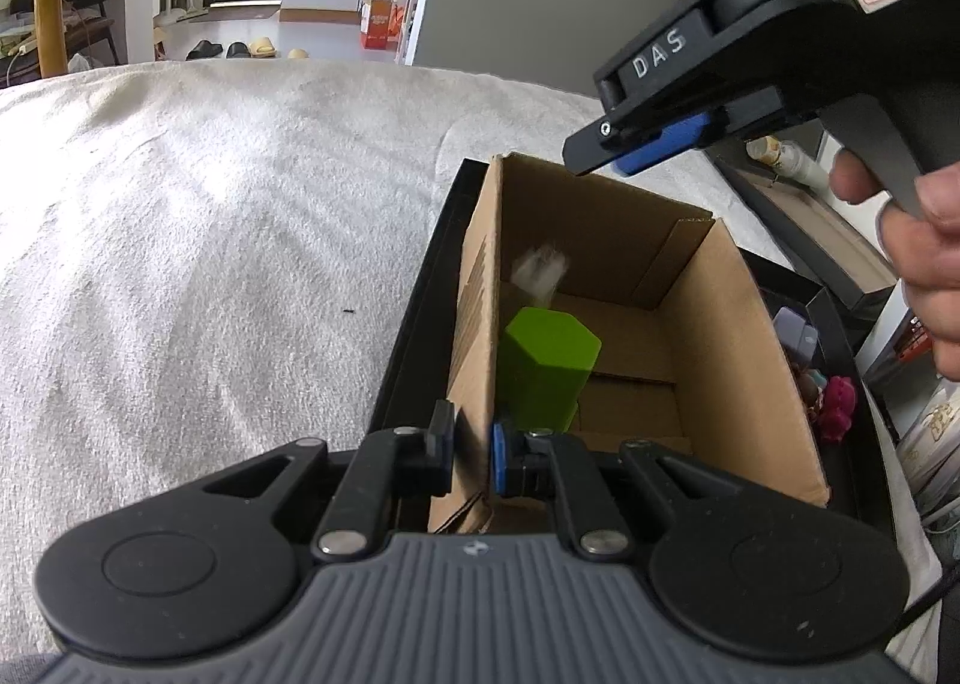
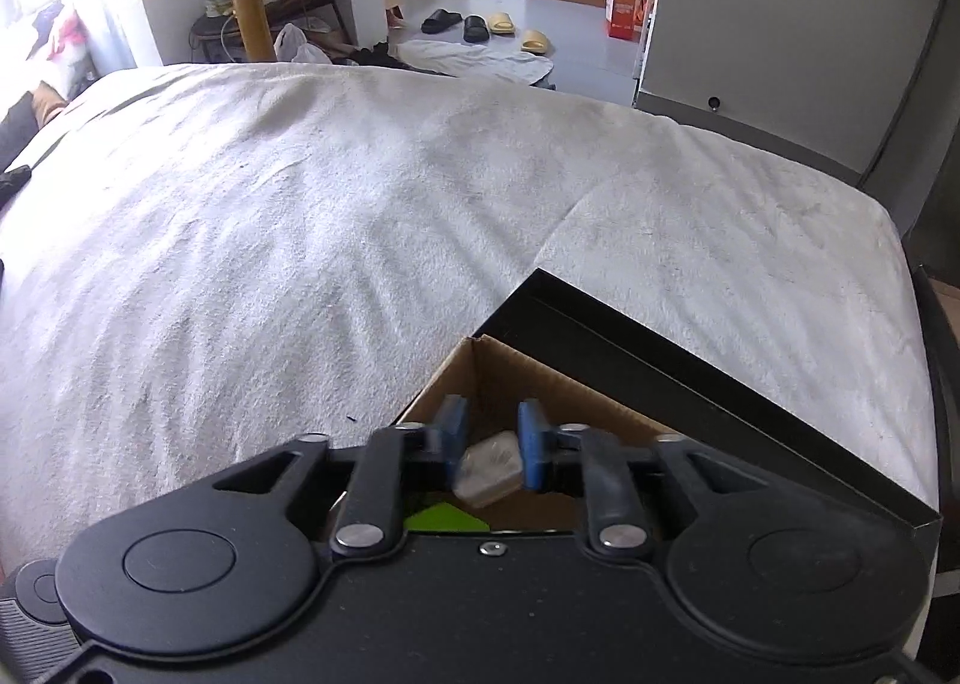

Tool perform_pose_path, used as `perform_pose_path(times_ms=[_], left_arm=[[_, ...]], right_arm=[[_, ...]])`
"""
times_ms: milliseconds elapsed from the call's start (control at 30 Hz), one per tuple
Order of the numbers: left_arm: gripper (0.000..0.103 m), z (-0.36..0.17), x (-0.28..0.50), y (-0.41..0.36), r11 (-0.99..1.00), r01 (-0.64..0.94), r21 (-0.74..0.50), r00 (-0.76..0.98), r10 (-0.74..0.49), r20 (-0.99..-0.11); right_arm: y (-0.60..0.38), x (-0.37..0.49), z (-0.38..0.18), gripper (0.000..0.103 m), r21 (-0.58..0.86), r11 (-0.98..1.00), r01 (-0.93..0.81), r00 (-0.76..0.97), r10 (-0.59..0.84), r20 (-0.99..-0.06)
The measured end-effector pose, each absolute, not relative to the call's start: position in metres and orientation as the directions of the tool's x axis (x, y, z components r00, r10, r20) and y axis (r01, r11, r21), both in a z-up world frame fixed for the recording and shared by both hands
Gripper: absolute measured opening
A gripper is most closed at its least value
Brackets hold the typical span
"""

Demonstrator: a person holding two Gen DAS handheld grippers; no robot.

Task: Organize rigid objects
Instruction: 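Carry the charger into the box and open the right gripper, then move the right gripper to the brown bear figurine and grasp it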

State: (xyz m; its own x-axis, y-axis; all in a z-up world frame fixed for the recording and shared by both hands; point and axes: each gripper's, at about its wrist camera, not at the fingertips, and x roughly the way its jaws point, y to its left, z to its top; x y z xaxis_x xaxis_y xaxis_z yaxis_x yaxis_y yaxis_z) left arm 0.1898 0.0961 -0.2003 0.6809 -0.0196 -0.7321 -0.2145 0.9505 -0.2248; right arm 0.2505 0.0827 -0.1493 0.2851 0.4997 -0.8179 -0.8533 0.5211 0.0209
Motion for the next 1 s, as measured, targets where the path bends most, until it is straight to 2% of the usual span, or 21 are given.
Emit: perform_pose_path(times_ms=[67,167,367,667,1000], left_arm=[[0.011,-0.201,0.19,0.097,0.95,-0.217,-0.226,0.68,-0.019,-0.733],[0.011,-0.201,0.191,0.096,0.951,-0.219,-0.219,0.677,-0.013,-0.736],[0.011,-0.202,0.191,0.095,0.951,-0.223,-0.212,0.673,-0.007,-0.739],[0.011,-0.204,0.191,0.095,0.949,-0.229,-0.217,0.672,-0.007,-0.741],[0.011,-0.204,0.192,0.094,0.949,-0.233,-0.213,0.67,-0.003,-0.743]], right_arm=[[0.08,0.25,-0.148,0.037,0.015,0.522,-0.853,0.29,0.498,-0.817],[0.071,0.25,-0.143,0.055,0.017,0.543,-0.84,0.303,0.494,-0.815],[0.046,0.249,-0.129,0.075,0.0,0.561,-0.828,0.333,0.491,-0.805],[-0.009,0.261,-0.115,0.077,-0.005,0.619,-0.786,0.371,0.466,-0.803],[-0.075,0.282,-0.148,0.078,0.008,0.73,-0.684,0.405,0.389,-0.827]])
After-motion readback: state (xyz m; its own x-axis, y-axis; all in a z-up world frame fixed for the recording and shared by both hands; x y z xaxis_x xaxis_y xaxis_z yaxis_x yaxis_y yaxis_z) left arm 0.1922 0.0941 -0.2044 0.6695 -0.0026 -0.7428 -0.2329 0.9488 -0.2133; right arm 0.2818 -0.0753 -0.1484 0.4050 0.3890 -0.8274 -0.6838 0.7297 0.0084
